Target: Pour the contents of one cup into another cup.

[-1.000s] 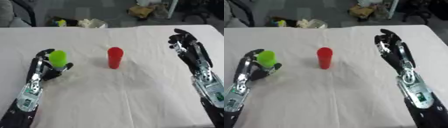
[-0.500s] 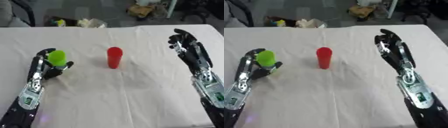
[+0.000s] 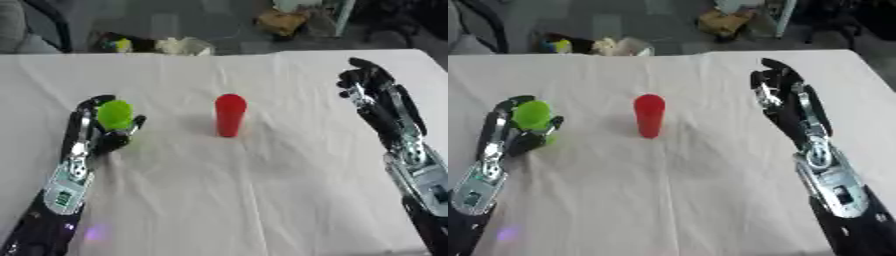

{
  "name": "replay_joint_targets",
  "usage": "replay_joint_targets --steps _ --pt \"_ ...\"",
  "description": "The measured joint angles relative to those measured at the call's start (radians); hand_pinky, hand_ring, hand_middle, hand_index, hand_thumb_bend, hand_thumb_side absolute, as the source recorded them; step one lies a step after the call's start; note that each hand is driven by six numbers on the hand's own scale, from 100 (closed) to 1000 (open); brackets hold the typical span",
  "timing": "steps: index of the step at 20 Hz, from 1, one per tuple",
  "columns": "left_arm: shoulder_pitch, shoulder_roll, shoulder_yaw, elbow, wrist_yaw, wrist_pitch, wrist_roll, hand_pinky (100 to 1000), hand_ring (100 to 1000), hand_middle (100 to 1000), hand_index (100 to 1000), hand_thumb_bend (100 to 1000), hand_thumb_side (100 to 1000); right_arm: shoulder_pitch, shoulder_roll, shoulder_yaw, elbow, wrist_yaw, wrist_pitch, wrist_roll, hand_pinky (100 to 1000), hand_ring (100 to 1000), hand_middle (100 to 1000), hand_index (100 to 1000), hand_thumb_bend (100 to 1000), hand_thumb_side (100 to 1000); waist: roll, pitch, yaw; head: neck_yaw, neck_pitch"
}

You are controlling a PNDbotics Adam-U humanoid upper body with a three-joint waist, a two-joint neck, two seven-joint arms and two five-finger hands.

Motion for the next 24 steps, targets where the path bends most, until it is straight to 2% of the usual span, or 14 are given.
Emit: replay_joint_targets --steps 4,9,16,24 --pt "0.000 0.000 0.000 -0.004 0.025 0.001 -0.018 265 401 517 754 302 312 -0.001 0.000 0.000 0.000 0.000 0.000 0.000 667 707 669 881 243 629 0.000 0.000 0.000 0.001 0.000" --pt "0.010 0.000 0.000 -0.027 0.062 0.011 -0.038 239 373 499 752 241 294 -0.001 0.000 0.000 0.000 0.000 0.001 0.002 667 707 669 881 242 630 0.001 0.000 0.002 0.003 0.000" --pt "0.029 0.006 0.000 -0.125 0.121 0.022 -0.046 240 372 493 750 223 274 -0.004 0.000 0.000 0.000 0.000 0.001 0.002 667 707 669 880 246 628 0.001 0.000 0.005 0.003 0.000" --pt "0.051 0.068 -0.032 -0.286 0.181 0.020 -0.082 244 374 492 750 210 265 -0.021 0.000 0.018 0.012 0.000 0.005 0.018 667 707 669 881 247 627 0.005 -0.003 0.014 0.001 0.000"
